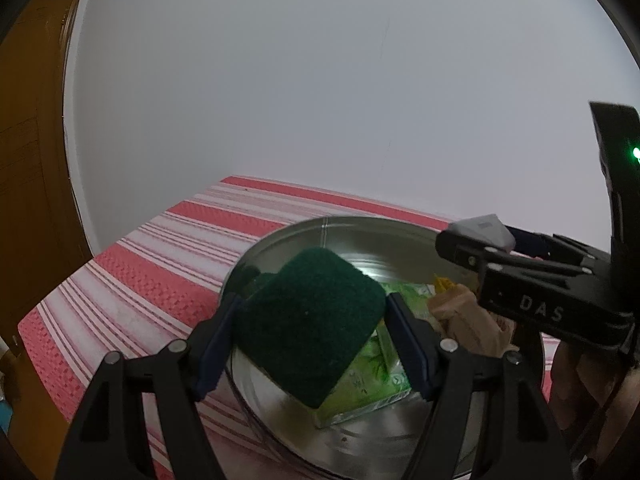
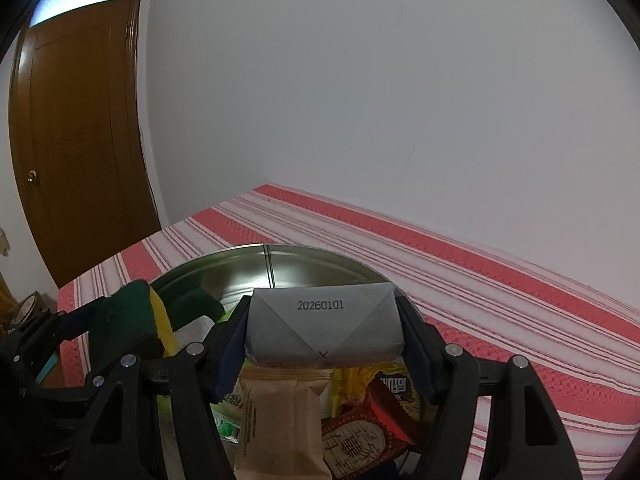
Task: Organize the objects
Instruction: 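Open both grippers to drop the sponge and paper packet into the tin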
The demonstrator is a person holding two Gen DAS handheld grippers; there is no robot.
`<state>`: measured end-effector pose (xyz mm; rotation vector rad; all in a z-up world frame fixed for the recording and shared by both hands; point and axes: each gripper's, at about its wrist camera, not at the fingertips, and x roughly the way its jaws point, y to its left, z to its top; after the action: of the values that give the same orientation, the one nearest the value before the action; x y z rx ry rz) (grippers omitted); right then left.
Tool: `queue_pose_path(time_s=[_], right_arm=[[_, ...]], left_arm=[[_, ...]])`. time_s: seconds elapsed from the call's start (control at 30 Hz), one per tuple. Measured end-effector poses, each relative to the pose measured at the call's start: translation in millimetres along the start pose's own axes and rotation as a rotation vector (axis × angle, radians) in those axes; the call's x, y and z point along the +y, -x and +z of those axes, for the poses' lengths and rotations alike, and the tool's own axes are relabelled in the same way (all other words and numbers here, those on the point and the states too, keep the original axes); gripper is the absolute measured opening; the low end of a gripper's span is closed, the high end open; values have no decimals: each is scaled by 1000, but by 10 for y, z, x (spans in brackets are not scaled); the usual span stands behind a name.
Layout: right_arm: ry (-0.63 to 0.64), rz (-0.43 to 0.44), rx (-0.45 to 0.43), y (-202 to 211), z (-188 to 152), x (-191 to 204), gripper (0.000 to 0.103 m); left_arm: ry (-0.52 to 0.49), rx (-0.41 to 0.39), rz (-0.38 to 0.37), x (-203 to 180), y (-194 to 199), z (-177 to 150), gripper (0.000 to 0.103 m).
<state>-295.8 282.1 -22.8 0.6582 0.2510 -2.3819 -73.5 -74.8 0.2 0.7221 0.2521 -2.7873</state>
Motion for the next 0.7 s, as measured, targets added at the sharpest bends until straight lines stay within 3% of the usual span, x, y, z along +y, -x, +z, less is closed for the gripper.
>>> queue_pose_path(time_s=[0.47,0.53,0.6,0.7], right_arm=[[-19,19,87,-113,-90,-2,71],[-24,13,73,-75,-89,8,72],[-29,23,47,0,-80,15,82],[-27,-2,13,98,-73,39,83]], left_arm=[[-27,40,8,-116,-72,-70,76],[-31,40,10,-120,-69,-81,76],[-36,41,9,-142,-32,-90,76],[-36,39,7,-138,-12,-88,79]])
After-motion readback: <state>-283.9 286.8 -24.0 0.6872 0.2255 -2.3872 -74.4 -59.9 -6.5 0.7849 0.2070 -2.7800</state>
